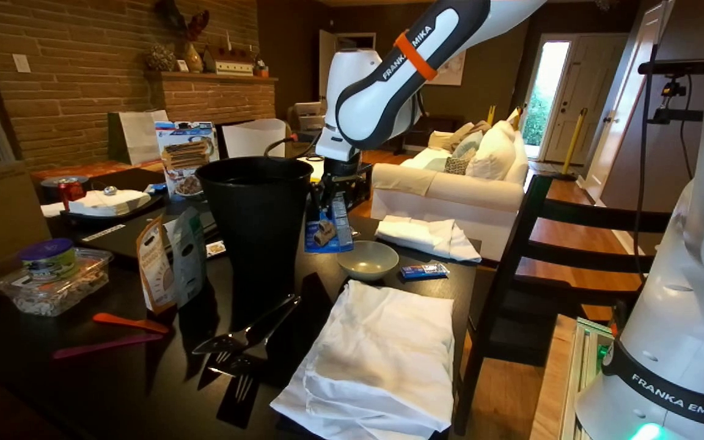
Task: Put the object which is in the box, on the table
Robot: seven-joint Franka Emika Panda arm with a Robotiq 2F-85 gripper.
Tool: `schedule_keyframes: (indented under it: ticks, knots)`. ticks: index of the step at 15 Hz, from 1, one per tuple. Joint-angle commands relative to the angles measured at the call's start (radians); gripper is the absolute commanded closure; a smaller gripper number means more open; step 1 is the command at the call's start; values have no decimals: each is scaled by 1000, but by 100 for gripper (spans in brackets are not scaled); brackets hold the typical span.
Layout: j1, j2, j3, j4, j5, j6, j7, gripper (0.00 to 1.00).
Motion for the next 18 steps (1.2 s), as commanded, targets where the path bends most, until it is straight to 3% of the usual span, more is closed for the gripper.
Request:
schedule_keyframes:
  ticks: [1,9,10,11,13,18]
  knots:
    - [23,-6,-25,-44,-86,88,87,91]
    - [38,10,-46,-68,-185,174,275,91]
    - [40,12,-48,-69,-196,174,292,83]
    - [40,14,-47,-69,-204,174,303,41]
    - [41,19,-48,-68,-224,171,329,40]
    - [41,20,-47,-64,-245,165,357,6]
